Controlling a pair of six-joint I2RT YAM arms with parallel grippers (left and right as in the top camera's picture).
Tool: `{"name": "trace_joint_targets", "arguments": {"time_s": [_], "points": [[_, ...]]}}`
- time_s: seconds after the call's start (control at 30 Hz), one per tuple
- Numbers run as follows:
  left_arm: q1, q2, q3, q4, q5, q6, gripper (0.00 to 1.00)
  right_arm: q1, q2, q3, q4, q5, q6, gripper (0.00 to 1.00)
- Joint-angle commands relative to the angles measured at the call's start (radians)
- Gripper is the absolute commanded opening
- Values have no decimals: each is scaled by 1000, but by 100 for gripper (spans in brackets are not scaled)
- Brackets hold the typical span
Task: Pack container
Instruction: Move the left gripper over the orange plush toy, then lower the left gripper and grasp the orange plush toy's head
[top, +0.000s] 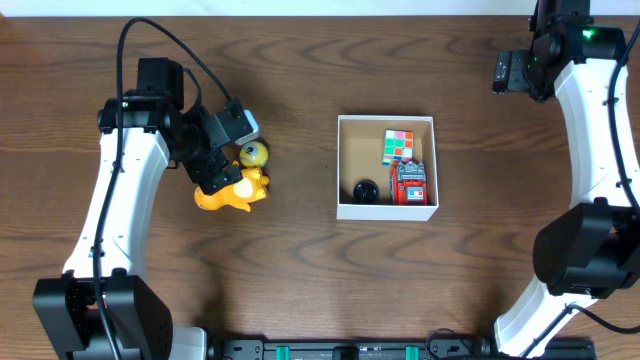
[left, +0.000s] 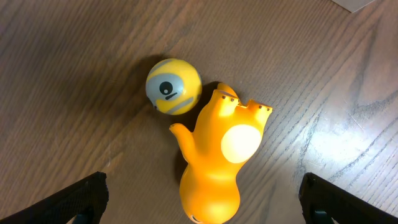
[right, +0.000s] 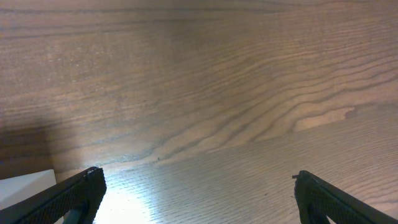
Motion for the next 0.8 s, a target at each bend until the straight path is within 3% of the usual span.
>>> {"name": "trace_joint_targets", "arguments": {"time_s": [0.0,0.77], "points": [[2,7,18,-5,17,20,98,-6,-24,19,-1,13,17,99],[2,8,14,42,21,19,98,-6,-24,19,-1,13,17,99]]}}
